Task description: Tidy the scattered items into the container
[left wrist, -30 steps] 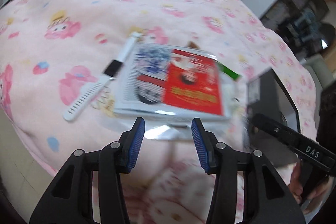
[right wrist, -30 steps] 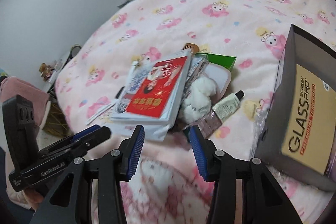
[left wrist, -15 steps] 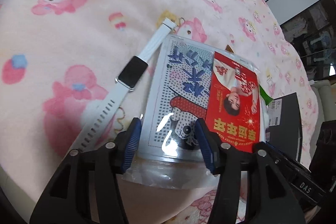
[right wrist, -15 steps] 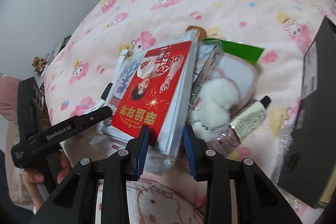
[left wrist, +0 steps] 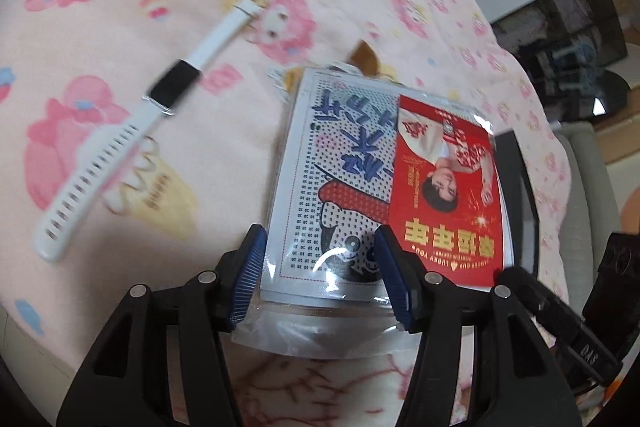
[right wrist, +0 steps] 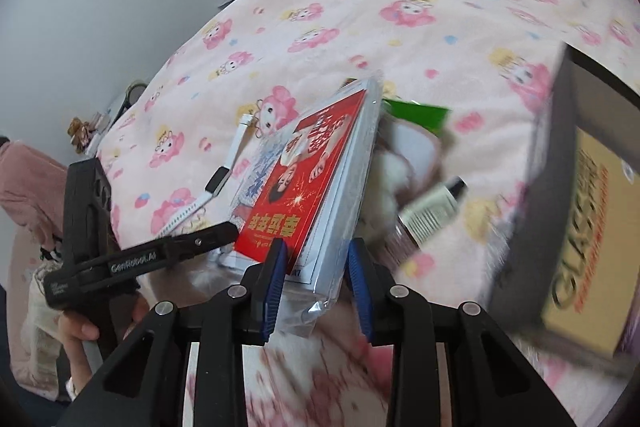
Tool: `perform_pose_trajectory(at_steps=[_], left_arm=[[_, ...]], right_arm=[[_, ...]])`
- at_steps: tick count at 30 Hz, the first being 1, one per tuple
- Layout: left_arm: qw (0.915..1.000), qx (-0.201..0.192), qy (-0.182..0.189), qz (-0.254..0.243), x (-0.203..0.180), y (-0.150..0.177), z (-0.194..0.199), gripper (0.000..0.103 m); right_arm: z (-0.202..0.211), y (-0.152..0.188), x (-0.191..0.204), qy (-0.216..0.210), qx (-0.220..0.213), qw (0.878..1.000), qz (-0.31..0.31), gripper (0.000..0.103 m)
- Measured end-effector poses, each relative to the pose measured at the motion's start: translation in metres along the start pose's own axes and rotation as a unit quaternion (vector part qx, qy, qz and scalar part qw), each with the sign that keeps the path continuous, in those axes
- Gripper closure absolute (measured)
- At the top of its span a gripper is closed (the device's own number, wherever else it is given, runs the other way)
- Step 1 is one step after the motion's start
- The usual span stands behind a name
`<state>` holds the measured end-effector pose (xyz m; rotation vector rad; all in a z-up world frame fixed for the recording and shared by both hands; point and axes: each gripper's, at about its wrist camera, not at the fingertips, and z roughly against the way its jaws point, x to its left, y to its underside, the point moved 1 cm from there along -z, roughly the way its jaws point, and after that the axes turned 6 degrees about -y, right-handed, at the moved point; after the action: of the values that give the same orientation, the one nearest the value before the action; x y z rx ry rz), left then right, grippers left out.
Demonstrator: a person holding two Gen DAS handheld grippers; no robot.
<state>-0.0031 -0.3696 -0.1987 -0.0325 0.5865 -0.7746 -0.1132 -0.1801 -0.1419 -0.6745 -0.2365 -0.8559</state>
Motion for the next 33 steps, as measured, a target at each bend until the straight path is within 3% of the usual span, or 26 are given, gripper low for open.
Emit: perform_pose_trajectory(at_steps=[3,5,6,9,13,16,22,24,26,28,31,33], left_arm=[[0.9996,0.006,-0.001,-0.027,-0.014,0.002,0.005,0.046],[0.9947,-0.029,-0.080,-0.057,-0.028,0.001,0.016,0.047],[0.9922,-0.042,-0.096,-0.068,-0.034,-0.001,0.020,0.047],[0.9904,-0.049,-0.079,-0.103,-0.059,-0.001,0.029,0.044],[0.9792,-0.057,-0.092,-0.172,-0.099,0.003,0.024,0.044],[0.9747,-0.062,-0.128,-0.173,-0.104,-0.002,0.017,0.044],[0.9763,-0.052,-0.151,-0.146,-0.080,-0.021,0.005,0.044],[0.9831,-0.038,-0.131,-0.123,-0.068,-0.027,-0.002,0.042],[0.9925,-0.002,-0.075,-0.097,-0.059,-0.031,-0.011,0.044],[0.9933,0.016,-0.051,-0.102,-0.062,-0.028,-0.017,0.048],[0.9907,0.005,-0.042,-0.130,-0.074,-0.021,-0.011,0.054],[0.9913,0.003,-0.002,-0.132,-0.079,-0.023,0.000,0.055]], right_arm=[[0.023,0.016,-0.004,-0.009,-0.018,1.000,-0.011,0.075],[0.028,0.023,-0.006,-0.017,-0.011,1.000,-0.008,0.077],[0.025,0.027,-0.010,-0.016,-0.002,1.000,-0.012,0.078],[0.022,0.032,-0.025,0.006,0.000,0.999,-0.039,0.078],[0.016,0.033,-0.032,0.018,0.000,0.999,-0.047,0.078],[0.009,0.036,-0.033,0.015,0.006,0.999,-0.044,0.078],[-0.004,0.047,-0.056,0.028,0.027,0.997,-0.068,0.078],[-0.007,0.047,-0.057,0.011,0.033,0.997,-0.071,0.078],[-0.009,0.045,-0.055,-0.005,0.034,0.997,-0.071,0.078],[-0.010,0.043,-0.050,-0.015,0.033,0.997,-0.068,0.078],[-0.011,0.044,-0.047,-0.015,0.034,0.997,-0.064,0.078],[-0.012,0.045,-0.048,-0.014,0.037,0.997,-0.067,0.078]])
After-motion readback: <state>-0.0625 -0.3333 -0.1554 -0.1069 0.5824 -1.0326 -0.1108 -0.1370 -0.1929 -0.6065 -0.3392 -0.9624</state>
